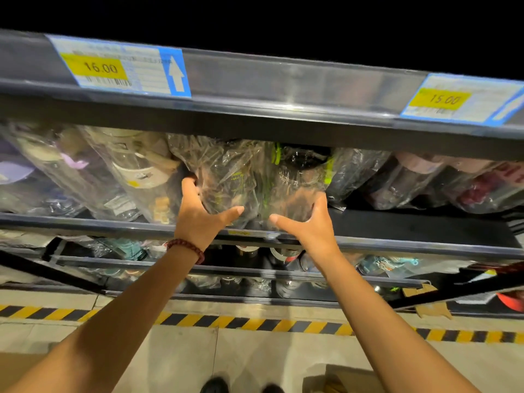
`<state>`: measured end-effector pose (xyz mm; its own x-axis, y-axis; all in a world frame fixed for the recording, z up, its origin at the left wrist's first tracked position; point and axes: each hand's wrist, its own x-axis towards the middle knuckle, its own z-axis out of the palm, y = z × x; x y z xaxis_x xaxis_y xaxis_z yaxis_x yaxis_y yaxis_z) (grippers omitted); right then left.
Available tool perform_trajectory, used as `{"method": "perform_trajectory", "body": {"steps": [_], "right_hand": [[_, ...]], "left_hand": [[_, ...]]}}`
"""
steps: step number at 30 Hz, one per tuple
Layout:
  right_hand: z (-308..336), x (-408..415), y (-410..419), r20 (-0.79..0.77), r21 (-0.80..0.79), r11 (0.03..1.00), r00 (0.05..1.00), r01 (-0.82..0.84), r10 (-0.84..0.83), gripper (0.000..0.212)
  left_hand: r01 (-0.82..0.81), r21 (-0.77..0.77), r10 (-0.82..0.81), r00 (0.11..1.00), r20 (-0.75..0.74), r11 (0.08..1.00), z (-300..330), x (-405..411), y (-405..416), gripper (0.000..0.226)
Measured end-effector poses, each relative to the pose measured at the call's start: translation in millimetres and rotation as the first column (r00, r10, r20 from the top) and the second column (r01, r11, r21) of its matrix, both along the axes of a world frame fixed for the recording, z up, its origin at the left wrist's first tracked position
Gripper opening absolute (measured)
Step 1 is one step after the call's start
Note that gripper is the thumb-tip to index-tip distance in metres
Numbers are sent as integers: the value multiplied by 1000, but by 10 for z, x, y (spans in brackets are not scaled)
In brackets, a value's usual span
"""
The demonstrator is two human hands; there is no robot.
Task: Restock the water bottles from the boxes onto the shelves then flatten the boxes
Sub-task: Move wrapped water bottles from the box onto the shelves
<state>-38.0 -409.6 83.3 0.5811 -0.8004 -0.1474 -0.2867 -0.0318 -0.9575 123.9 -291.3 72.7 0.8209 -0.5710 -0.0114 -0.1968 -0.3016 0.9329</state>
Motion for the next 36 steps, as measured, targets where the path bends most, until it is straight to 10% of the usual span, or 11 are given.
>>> {"method": "perform_trajectory", "body": {"steps": [7,16,36], "right_hand": [[315,-524,355,52,125,986,992,106,-113,78],[451,-1579,1630,106,314,888,917,335,-384,52],[193,-3703,3360,-121,354,211,268,911,-956,47]], "left_hand": [[-53,-21,46,969,-241,998,344,-162,484,83],[569,71,-528,796,-295,819,743,-1146,1053,41],[980,-20,-806,152,-573,199,524,-3496,1087,54]]}}
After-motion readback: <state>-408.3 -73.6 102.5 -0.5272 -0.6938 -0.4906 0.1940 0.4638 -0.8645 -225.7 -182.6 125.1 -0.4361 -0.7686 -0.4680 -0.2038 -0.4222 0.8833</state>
